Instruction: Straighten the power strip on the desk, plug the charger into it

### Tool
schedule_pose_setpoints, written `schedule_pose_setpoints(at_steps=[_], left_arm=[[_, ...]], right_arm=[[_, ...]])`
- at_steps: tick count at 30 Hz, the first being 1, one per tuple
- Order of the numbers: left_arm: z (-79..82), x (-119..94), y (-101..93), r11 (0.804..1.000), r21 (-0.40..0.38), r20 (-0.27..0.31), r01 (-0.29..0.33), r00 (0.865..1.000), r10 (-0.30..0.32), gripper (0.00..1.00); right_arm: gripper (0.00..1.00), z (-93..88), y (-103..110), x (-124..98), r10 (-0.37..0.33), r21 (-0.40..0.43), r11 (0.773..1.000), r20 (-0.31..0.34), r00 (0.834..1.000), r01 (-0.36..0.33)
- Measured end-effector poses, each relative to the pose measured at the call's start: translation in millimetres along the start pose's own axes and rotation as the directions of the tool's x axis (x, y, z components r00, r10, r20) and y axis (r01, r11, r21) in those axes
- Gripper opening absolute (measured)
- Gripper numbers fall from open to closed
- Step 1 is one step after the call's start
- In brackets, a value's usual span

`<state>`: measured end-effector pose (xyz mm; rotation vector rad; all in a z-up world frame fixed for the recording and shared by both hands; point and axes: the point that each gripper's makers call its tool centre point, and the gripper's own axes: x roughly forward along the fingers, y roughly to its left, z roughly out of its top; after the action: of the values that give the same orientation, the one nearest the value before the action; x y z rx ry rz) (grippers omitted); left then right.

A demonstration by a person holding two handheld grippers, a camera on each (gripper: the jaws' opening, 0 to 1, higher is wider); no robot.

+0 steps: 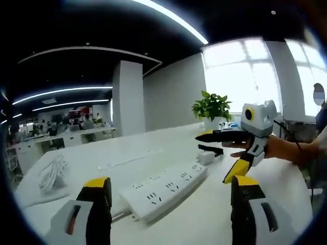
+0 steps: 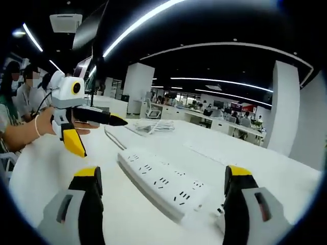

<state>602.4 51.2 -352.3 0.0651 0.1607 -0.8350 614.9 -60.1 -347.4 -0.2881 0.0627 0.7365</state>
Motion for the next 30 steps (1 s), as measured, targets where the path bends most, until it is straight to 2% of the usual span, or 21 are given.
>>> schedule_pose_setpoints(at_steps=[4, 10, 16, 30], left_arm=[[-1.4, -4.0, -5.6, 1.0, -0.018, -0.01, 0.008, 1.0, -0.008, 0.95], [-1.2, -10.9, -12.3, 1.0, -0.001, -0.008, 0.001, 1.0, -0.001, 0.96], [-7.8, -13.4, -12.8, 1.0, 0.002, -0.019, 0.0, 1.0, 0.0, 0.96], [-18.0, -12.8, -14.3, 1.0, -0.002, -0.05, 0.007, 0.999, -0.007, 0.96]], right_arm=[[1.0, 0.8, -5.9, -14.0, 0.008, -0.002, 1.0, 0.014, 1.0, -0.008], [1.0, -3.5, -27.6, -37.0, -0.008, 0.02, 1.0, 0.034, 0.999, 0.008], [0.99, -9.2, -47.5, -58.6, -0.01, 0.043, 0.999, 0.06, 0.998, 0.007], [0.97, -23.8, -65.6, -85.1, 0.013, 0.079, 0.997, 0.101, 0.995, -0.021]])
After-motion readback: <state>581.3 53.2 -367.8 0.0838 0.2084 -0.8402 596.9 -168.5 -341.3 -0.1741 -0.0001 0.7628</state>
